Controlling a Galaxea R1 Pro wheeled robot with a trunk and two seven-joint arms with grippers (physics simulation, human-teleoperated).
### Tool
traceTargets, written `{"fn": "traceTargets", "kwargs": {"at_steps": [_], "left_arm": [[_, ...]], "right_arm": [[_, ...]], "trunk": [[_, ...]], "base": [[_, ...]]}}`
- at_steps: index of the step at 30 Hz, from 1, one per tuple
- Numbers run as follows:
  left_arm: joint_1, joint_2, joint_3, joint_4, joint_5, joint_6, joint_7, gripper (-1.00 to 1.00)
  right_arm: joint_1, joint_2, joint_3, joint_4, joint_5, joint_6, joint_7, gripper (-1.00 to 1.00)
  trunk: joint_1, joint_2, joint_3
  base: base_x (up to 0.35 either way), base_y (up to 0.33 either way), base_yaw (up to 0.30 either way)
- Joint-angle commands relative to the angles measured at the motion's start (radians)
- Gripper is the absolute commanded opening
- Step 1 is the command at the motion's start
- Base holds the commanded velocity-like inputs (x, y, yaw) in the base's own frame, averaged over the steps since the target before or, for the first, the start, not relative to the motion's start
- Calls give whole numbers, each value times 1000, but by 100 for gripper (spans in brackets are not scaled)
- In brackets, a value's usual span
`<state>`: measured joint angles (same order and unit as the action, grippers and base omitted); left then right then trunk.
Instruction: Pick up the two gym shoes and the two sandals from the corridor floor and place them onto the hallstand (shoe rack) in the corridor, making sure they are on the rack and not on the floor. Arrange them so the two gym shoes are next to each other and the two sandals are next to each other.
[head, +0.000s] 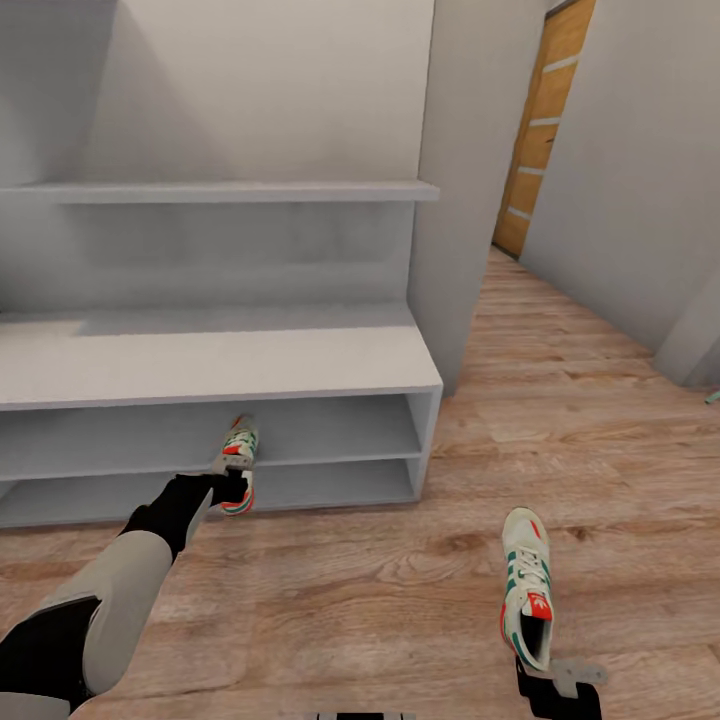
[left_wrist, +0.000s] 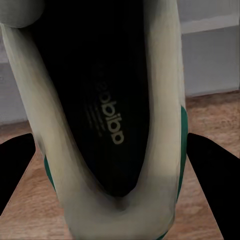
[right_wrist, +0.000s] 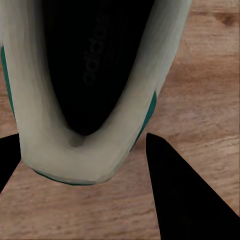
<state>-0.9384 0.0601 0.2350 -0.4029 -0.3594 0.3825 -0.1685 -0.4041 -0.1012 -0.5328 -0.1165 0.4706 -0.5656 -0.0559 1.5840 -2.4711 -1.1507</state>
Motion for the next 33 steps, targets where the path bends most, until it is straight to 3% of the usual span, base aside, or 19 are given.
{"fn": "traceTargets", "kwargs": {"at_steps": [1,9,33], "left_arm": [[0,-1,8,-2,-10,4,-7,-100],[1,-2,9,-2,-10,1,-5,-100],[3,-1,10,-2,-10,-1,-3,-100]], "right_arm": [[-1,0,-4,1,10,-3,-7,-100],[-1,0,-4,1,10,-3,-7,-100],[-1,0,-4,1,10,-3,-7,-100]], "trunk": [[0,0,-1],[0,0,-1],[0,0,-1]], "base": [[335,0,0],[299,0,0],[105,0,0]]}}
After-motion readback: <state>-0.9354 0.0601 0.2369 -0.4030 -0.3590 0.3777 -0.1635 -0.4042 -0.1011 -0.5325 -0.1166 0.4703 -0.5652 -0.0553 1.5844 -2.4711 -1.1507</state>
